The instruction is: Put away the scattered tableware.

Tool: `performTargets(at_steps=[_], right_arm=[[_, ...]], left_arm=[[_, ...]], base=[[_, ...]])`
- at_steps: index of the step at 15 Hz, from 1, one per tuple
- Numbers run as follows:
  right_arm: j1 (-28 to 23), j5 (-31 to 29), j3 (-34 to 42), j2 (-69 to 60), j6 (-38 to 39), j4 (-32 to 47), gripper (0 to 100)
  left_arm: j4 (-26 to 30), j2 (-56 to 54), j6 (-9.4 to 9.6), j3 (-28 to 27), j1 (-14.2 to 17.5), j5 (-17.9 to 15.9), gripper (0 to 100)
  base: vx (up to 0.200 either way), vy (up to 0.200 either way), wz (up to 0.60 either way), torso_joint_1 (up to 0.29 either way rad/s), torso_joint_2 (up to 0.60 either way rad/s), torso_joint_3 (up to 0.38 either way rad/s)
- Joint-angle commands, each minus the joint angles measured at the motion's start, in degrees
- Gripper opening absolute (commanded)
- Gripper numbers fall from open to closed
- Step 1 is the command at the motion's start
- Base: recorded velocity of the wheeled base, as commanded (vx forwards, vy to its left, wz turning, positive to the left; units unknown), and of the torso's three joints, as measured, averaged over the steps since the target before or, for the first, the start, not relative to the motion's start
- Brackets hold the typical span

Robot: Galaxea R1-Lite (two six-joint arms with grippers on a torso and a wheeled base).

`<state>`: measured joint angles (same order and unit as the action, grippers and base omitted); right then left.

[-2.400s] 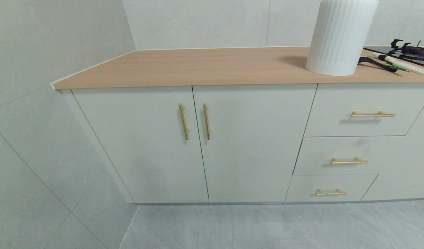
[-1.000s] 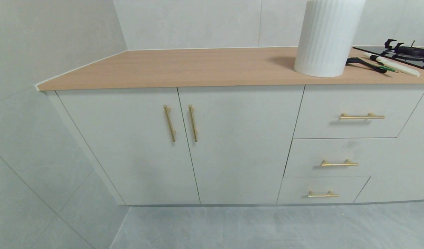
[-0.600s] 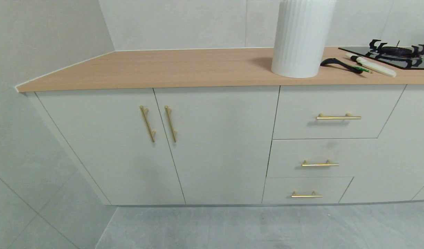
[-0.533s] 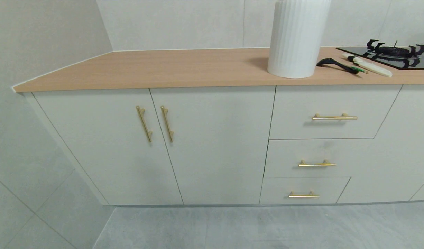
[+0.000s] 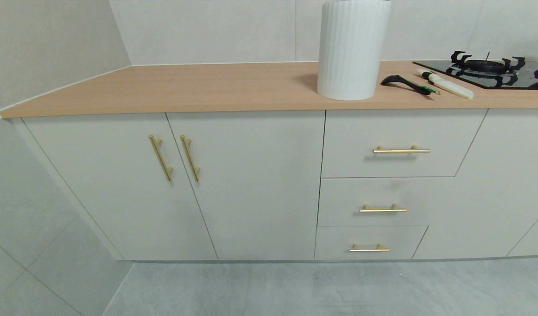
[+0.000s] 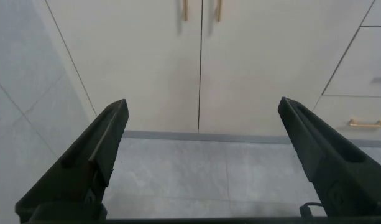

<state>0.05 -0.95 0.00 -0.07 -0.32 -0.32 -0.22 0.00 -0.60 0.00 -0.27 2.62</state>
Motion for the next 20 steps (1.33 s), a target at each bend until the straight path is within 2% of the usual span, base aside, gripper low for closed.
performTargets(at_steps=[1, 5, 10, 20], right_arm=[[0.0, 0.0, 0.0, 0.1, 0.0, 0.0, 100], [0.0, 0.0, 0.0, 0.1, 0.0, 0.0, 100], [0.0, 0.0, 0.0, 0.1, -0.1, -0.1, 100], [0.0, 1.0, 0.0, 0.1, -1.1, 0.1, 100]], left_arm=[[0.0, 0.0, -0.02, 0.0, 0.0, 0.0, 100], [0.0, 0.0, -0.02, 0.0, 0.0, 0.0, 100], [0.0, 0.0, -0.02, 0.0, 0.0, 0.0, 100], [0.0, 0.0, -0.02, 0.0, 0.0, 0.0, 100]], base=[[0.000, 0.000, 0.00, 0.000, 0.00, 0.000], [0.000, 0.000, 0.00, 0.000, 0.00, 0.000], [0.200, 0.000, 0.00, 0.000, 0.00, 0.000], [0.000, 0.000, 0.00, 0.000, 0.00, 0.000]])
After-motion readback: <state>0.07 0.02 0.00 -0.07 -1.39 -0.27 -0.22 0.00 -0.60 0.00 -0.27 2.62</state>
